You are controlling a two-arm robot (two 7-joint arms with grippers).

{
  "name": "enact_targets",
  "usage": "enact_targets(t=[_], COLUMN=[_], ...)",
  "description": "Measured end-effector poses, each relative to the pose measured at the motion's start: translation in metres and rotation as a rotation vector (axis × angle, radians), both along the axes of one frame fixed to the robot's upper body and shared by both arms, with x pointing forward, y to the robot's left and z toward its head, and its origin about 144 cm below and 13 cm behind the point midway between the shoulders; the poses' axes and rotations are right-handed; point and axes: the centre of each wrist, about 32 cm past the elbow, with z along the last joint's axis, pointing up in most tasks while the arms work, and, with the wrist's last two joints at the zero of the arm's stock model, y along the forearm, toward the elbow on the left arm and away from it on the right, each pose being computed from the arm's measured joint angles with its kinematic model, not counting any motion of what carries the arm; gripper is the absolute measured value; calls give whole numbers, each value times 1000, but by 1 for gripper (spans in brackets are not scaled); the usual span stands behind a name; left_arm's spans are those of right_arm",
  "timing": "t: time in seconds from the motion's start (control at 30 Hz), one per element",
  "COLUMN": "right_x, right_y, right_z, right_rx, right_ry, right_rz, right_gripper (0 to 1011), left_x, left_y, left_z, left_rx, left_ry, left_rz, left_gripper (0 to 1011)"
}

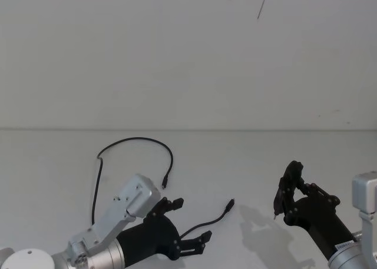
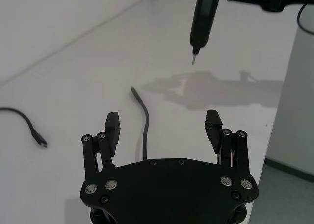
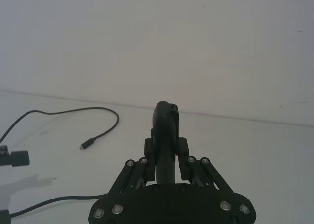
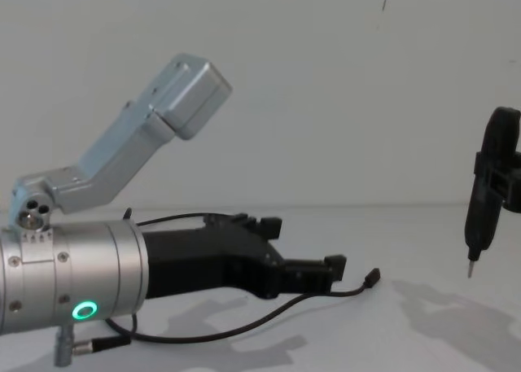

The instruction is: Pick up the data cable with the one hand.

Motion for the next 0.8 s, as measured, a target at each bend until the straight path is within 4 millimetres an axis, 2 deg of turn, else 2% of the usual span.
enact_targets(t=[0.5,0.8], right_x=[0,0], right_y=[0,0], right_z=[0,0], right_rx=[0,0], right_ry=[0,0], right_rz=[0,0], right_gripper=[269,269], left_x=[4,11], left_y=[10,9], left_z=[-2,-2], left_rx=[33,37], left_ry=[57,76], left_rz=[61,60], left_gripper=[1001,1001])
